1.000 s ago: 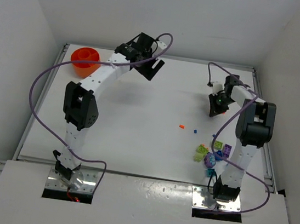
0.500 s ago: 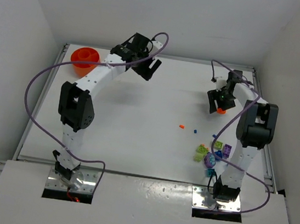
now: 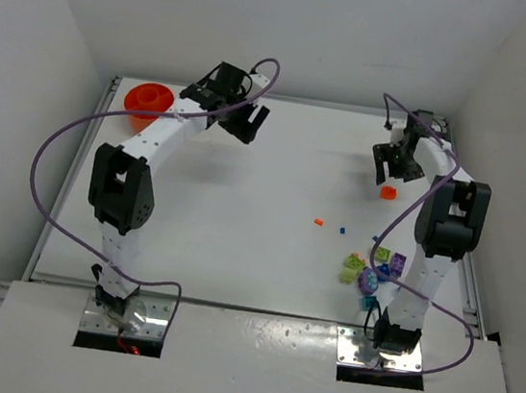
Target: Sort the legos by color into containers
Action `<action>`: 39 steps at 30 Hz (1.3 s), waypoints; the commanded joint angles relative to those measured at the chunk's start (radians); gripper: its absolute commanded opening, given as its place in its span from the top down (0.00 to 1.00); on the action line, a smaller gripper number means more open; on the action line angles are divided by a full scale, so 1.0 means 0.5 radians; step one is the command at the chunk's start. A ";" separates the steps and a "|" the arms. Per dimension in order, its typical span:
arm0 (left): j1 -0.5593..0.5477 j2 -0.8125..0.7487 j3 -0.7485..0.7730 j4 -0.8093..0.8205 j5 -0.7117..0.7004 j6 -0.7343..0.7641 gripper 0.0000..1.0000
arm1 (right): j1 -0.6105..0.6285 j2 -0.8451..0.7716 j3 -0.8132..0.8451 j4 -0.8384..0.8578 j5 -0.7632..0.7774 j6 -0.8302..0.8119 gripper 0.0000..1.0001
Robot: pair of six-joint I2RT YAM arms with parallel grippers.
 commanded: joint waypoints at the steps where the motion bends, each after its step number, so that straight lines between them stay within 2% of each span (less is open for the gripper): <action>1: 0.060 -0.177 -0.031 0.108 0.069 -0.023 0.18 | -0.012 0.071 0.096 -0.024 0.069 0.104 0.21; 15: 0.158 -0.214 -0.093 0.127 0.109 -0.005 0.18 | -0.031 0.236 0.044 -0.024 0.047 0.104 0.24; 30: 0.177 -0.233 -0.133 0.145 0.109 -0.023 0.18 | -0.067 0.383 0.026 0.035 0.047 0.068 0.63; 33: 0.177 -0.233 -0.151 0.145 0.145 -0.023 0.18 | -0.067 0.384 0.026 0.016 -0.026 0.049 0.72; 38: 0.216 -0.300 -0.258 0.274 0.342 -0.042 0.18 | -0.025 0.197 -0.051 -0.002 -0.278 -0.031 0.77; 39: 0.217 -0.330 -0.283 0.299 0.387 -0.072 0.18 | -0.024 0.108 -0.081 -0.023 -0.415 -0.061 0.78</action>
